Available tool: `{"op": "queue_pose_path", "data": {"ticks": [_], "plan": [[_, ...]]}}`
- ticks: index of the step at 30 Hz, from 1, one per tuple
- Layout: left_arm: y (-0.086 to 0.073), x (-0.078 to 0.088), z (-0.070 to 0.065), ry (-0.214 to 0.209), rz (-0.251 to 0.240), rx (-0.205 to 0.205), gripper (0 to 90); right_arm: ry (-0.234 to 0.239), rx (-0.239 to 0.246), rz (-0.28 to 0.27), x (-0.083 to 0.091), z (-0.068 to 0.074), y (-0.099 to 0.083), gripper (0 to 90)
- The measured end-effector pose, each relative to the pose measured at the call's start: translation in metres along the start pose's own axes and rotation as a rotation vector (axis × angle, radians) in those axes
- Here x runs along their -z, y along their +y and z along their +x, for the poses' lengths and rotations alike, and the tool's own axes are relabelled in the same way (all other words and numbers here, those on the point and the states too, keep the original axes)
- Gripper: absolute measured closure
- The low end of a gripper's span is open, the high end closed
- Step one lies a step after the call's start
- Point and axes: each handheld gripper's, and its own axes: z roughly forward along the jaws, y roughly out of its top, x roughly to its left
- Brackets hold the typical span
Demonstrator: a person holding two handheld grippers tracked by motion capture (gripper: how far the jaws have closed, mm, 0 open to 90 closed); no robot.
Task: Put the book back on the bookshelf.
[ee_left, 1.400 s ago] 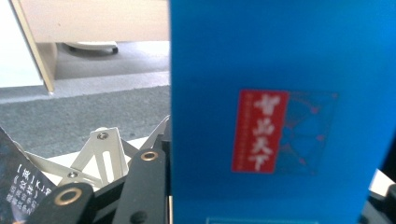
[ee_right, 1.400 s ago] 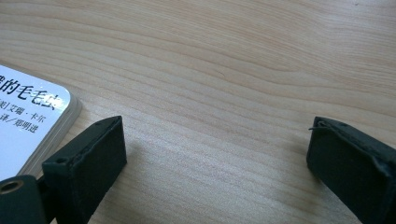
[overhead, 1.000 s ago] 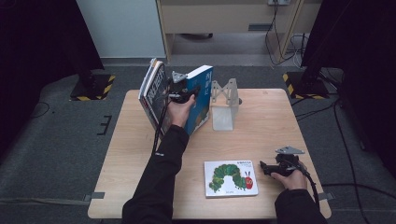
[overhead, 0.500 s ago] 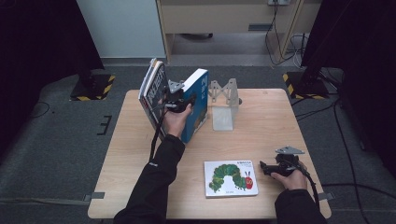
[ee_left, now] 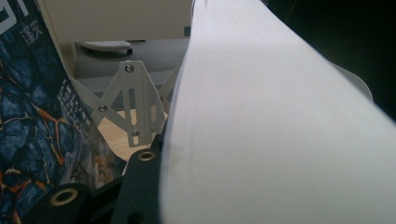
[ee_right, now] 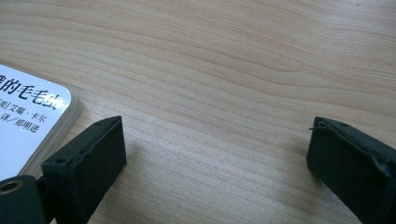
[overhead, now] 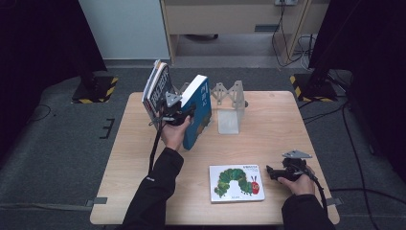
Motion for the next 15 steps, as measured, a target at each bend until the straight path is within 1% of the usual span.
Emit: {"op": "queue_pose_path", "data": {"ticks": [2,5,8,10,15], "plan": [[-0.002,0.002,-0.003,-0.007,-0.006,-0.017,58.8,0.001,0.0,0.0,0.0,0.0,0.0,4.9],[-0.003,0.003,-0.006,-0.016,-0.003,-0.028,58.8,0.002,0.0,0.0,0.0,0.0,0.0,5.0],[-0.002,0.001,-0.008,0.004,-0.008,-0.014,59.4,0.001,-0.001,0.0,0.0,0.0,0.0,5.0],[-0.001,-0.001,-0.008,0.017,-0.01,-0.015,59.6,0.001,0.001,0.0,0.0,0.0,0.0,5.0],[0.002,-0.009,-0.011,0.028,-0.012,0.013,59.6,0.002,0.0,0.0,0.0,0.0,0.0,4.9]]}}
